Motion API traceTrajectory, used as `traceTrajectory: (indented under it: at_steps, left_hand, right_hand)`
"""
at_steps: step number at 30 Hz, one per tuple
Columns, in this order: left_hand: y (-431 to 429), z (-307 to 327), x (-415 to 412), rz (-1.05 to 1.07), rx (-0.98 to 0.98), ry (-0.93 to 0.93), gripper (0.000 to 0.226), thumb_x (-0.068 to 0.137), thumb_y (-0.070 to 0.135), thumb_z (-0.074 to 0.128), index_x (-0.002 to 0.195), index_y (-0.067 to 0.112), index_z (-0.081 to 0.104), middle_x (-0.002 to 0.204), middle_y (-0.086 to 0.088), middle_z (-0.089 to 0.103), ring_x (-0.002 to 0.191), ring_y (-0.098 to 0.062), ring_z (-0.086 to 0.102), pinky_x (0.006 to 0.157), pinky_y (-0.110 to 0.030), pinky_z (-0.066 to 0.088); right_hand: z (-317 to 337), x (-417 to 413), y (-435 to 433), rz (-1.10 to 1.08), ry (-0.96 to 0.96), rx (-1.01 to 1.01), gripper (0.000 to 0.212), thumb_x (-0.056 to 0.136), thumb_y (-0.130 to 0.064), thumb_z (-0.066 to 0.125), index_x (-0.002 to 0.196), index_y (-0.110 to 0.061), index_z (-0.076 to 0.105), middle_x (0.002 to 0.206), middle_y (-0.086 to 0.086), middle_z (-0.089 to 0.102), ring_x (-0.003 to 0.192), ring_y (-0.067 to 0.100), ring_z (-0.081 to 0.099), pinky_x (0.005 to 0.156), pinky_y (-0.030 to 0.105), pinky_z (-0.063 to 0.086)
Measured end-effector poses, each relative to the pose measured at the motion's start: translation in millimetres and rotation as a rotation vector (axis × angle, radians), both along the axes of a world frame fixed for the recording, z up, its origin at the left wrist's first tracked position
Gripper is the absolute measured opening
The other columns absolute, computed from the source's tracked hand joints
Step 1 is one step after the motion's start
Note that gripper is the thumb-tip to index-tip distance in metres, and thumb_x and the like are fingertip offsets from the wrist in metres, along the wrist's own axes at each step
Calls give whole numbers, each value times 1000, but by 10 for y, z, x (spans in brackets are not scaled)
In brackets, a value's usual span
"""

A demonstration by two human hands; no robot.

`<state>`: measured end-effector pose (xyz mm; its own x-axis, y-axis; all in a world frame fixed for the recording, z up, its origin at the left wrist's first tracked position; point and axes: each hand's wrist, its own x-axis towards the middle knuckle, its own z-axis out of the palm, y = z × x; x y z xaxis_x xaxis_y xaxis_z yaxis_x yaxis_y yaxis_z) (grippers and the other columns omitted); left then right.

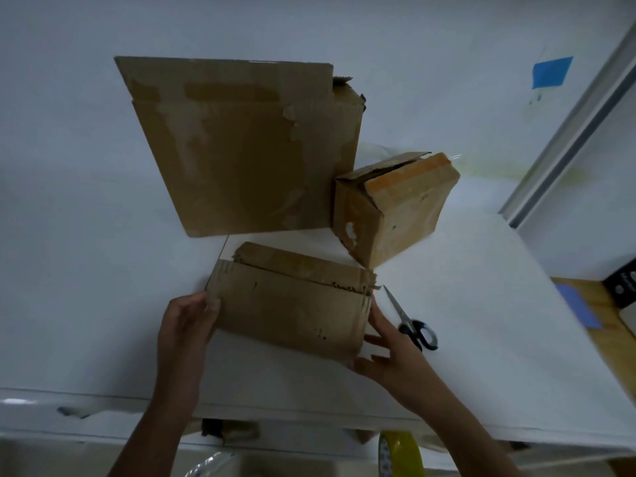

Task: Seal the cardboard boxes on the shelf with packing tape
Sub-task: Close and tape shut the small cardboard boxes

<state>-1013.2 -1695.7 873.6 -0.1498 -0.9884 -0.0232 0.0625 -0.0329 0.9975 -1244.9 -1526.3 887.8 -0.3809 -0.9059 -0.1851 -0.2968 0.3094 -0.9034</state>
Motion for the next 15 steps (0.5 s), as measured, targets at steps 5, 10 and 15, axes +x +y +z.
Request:
traceTrajectory:
  at_steps: [5, 10, 15]
  left_hand:
    - [74, 72, 56, -90, 68, -48, 20, 89, 19, 66, 95, 0, 62, 96, -9, 69, 104, -30, 66, 95, -51, 53]
    - [177, 162, 33, -158, 1, -187, 34, 64, 60, 76, 81, 32, 70, 98, 8, 74, 103, -18, 68, 90, -47, 55]
    - [332, 333, -142, -167, -45, -149, 50, 55, 64, 74, 101, 44, 71, 106, 19, 71, 103, -3, 65, 81, -27, 55]
  right_hand:
    - [52, -2, 7, -65, 78, -99, 46, 82, -26, 75, 118, -47, 55, 113, -34, 59, 112, -9, 53, 98, 29, 51]
    - [36, -3, -3, -266, 118, -200, 25, 85, -31, 69, 109, -36, 63, 117, -13, 62, 105, -7, 56, 82, 10, 48]
    - [-13, -90, -24, -310, 96, -179, 14, 88, -24, 67, 101, -29, 64, 110, -4, 66, 101, 11, 61, 87, 30, 52]
